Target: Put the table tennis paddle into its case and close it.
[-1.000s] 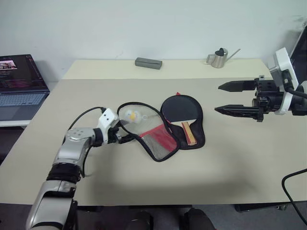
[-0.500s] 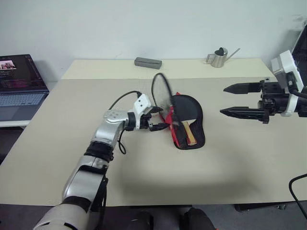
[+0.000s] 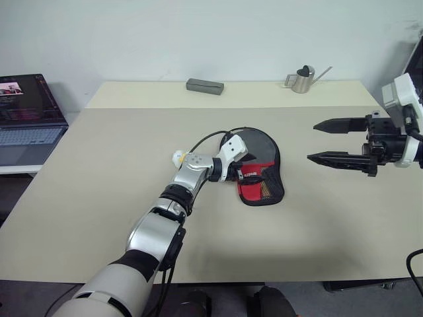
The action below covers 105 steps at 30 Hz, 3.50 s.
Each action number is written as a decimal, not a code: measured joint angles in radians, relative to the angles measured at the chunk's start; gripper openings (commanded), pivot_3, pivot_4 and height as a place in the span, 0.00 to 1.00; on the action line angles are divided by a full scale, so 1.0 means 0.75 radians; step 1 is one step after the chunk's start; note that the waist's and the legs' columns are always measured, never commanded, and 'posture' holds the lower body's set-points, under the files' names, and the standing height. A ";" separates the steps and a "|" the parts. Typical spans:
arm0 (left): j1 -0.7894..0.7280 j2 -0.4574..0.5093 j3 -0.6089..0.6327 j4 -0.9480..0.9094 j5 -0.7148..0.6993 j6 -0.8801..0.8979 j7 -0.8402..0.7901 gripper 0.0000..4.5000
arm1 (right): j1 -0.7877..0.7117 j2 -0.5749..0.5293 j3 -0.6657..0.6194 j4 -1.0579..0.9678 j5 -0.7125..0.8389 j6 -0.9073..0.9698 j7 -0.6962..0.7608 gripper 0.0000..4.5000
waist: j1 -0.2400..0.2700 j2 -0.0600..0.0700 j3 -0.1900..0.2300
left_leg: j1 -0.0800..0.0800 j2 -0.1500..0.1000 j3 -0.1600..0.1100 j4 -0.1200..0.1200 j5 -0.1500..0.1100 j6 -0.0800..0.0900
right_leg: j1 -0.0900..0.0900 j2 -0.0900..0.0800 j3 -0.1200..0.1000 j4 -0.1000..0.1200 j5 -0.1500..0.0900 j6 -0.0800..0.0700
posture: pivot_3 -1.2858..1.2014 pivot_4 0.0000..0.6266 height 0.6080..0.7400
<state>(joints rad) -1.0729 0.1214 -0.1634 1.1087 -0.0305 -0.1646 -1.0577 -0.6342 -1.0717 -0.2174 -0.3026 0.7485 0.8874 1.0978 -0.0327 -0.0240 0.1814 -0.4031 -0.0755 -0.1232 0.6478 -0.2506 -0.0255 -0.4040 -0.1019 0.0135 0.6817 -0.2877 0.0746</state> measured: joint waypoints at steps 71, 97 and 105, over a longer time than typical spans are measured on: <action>0.758 0.785 0.318 -1.584 -0.519 0.834 0.019 0.95 | -0.175 0.910 0.345 0.896 -0.614 -0.082 -0.816 1.00 | -0.031 0.001 -0.001 | 0.004 0.001 -0.004 -0.001 0.003 -0.004 | 0.000 0.002 0.003 0.001 0.002 -0.002 | 0.52 0.24 1.00; 0.954 0.934 0.332 -1.587 -0.520 0.813 -0.045 0.95 | -0.137 1.057 0.248 0.755 -0.600 0.151 -0.894 0.00 | -0.039 0.001 -0.003 | 0.007 0.006 -0.004 -0.002 0.001 -0.002 | 0.000 0.008 0.005 0.002 0.004 -0.006 | 0.52 0.24 1.00; 1.105 1.028 0.372 -1.685 -0.572 0.818 -0.157 0.95 | -0.073 1.170 0.132 0.513 -0.554 0.423 -1.055 0.00 | -0.033 0.001 -0.003 | 0.005 0.013 -0.003 -0.004 0.000 -0.003 | -0.001 0.013 0.005 -0.001 0.005 -0.008 | 0.52 0.24 1.00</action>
<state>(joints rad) -0.2440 0.8922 0.1155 -0.1553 -0.4591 0.4486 -1.1758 -0.6890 -0.1944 -0.1186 0.0824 0.3326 1.2048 0.3064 -0.0572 -0.0231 0.1792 -0.3992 -0.0660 -0.1256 0.6450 -0.2502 -0.0276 -0.4051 -0.0919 0.0172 0.6813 -0.2840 0.0687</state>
